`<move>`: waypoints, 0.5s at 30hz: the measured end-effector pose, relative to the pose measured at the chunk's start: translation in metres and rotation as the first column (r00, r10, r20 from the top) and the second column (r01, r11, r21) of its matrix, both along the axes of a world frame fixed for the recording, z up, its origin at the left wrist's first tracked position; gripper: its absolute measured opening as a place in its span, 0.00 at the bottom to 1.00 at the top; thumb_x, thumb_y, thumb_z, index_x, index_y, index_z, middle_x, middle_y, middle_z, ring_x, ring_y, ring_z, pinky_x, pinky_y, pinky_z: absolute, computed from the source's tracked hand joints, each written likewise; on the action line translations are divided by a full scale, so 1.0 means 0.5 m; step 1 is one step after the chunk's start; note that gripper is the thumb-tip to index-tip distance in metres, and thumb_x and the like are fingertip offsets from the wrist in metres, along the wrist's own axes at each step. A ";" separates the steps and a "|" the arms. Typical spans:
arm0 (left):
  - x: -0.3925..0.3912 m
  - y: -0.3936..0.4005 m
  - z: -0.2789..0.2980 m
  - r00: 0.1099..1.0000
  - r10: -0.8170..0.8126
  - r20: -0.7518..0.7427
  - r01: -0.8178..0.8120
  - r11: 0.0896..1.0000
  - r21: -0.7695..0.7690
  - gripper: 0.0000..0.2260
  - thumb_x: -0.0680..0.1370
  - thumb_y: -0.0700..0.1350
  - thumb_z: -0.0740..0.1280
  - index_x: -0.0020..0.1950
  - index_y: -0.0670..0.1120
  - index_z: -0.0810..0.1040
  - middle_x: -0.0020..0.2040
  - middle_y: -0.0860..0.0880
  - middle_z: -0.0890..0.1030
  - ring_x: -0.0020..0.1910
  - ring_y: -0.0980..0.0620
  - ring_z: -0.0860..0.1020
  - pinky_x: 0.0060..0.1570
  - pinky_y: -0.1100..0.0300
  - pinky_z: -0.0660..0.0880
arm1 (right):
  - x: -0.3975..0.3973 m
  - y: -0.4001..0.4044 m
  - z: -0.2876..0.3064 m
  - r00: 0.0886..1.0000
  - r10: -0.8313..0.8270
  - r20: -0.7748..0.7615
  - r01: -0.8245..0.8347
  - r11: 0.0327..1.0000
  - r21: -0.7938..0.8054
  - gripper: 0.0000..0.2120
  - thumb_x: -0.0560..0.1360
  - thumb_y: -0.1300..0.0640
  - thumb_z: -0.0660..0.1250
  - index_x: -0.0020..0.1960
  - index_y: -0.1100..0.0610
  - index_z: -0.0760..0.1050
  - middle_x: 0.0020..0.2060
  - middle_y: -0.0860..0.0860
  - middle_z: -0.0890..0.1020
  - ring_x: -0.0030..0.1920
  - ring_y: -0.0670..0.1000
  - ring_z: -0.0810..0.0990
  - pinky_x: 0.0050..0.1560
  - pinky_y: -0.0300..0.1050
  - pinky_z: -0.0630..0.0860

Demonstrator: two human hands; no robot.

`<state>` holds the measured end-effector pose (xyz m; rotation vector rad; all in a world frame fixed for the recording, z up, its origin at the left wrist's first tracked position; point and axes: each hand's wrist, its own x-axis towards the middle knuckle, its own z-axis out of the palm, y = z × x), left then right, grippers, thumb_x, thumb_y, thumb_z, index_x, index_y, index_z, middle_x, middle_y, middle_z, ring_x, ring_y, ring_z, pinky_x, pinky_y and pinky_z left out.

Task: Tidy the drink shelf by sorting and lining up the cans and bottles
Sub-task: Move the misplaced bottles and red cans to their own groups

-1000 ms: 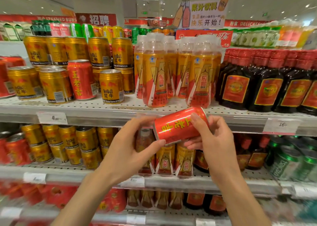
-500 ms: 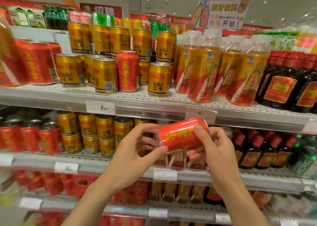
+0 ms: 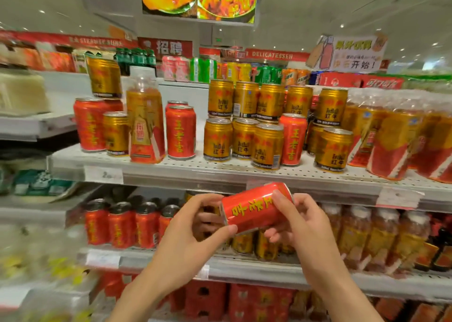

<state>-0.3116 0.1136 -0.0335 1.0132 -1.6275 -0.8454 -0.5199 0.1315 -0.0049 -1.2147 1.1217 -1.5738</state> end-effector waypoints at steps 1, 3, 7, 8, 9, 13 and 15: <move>0.017 -0.006 0.003 1.000 0.014 -0.004 -0.014 1.000 -0.007 0.19 0.73 0.45 0.78 0.60 0.58 0.78 0.53 0.55 0.84 0.49 0.53 0.85 0.48 0.54 0.82 | 0.017 -0.010 0.005 1.000 0.013 -0.001 -0.013 1.000 -0.006 0.23 0.75 0.50 0.71 0.53 0.67 0.67 0.30 0.55 0.82 0.28 0.55 0.80 0.28 0.43 0.79; 0.046 -0.020 0.011 0.999 0.043 0.008 -0.042 0.999 -0.019 0.19 0.73 0.46 0.78 0.60 0.60 0.78 0.53 0.55 0.84 0.49 0.53 0.85 0.49 0.53 0.82 | 0.045 -0.033 0.013 0.999 0.033 -0.004 -0.033 0.999 -0.022 0.20 0.74 0.49 0.72 0.51 0.62 0.67 0.31 0.56 0.82 0.28 0.56 0.80 0.28 0.43 0.78; 0.087 -0.043 0.036 0.998 0.055 0.019 -0.055 0.998 -0.033 0.19 0.73 0.49 0.77 0.62 0.60 0.76 0.57 0.58 0.83 0.54 0.55 0.84 0.55 0.53 0.81 | 0.086 -0.078 0.033 0.998 0.069 -0.001 -0.068 0.996 -0.058 0.22 0.75 0.49 0.72 0.53 0.65 0.67 0.34 0.57 0.82 0.28 0.55 0.80 0.27 0.42 0.78; 0.096 -0.050 0.042 0.998 0.059 0.030 -0.057 0.997 -0.044 0.20 0.74 0.50 0.77 0.62 0.61 0.76 0.58 0.58 0.83 0.55 0.55 0.83 0.57 0.52 0.80 | 0.095 -0.089 0.037 0.997 0.074 -0.006 -0.074 0.995 -0.065 0.24 0.75 0.49 0.72 0.55 0.67 0.67 0.35 0.59 0.82 0.28 0.54 0.80 0.28 0.42 0.79; 0.106 -0.057 0.048 0.997 0.072 0.041 -0.069 0.996 -0.056 0.20 0.74 0.51 0.77 0.63 0.61 0.76 0.59 0.58 0.83 0.56 0.55 0.83 0.57 0.51 0.80 | 0.104 -0.101 0.041 0.996 0.084 -0.013 -0.084 0.994 -0.071 0.25 0.75 0.49 0.72 0.56 0.67 0.67 0.37 0.62 0.82 0.29 0.54 0.81 0.28 0.41 0.79; 0.147 -0.077 0.065 0.990 0.133 0.037 -0.129 0.987 -0.096 0.20 0.72 0.52 0.77 0.61 0.62 0.75 0.59 0.61 0.82 0.56 0.56 0.83 0.56 0.56 0.79 | 0.144 -0.142 0.060 0.991 0.123 -0.054 -0.128 0.987 -0.095 0.25 0.74 0.46 0.72 0.57 0.65 0.68 0.37 0.59 0.84 0.29 0.55 0.82 0.29 0.42 0.80; 0.170 -0.087 0.065 0.988 0.148 0.046 -0.143 0.984 -0.106 0.20 0.72 0.51 0.77 0.61 0.62 0.75 0.59 0.61 0.82 0.56 0.56 0.83 0.56 0.57 0.79 | 0.168 -0.156 0.067 0.989 0.122 -0.079 -0.130 0.987 -0.097 0.25 0.73 0.46 0.72 0.56 0.64 0.69 0.37 0.57 0.84 0.29 0.56 0.82 0.29 0.43 0.80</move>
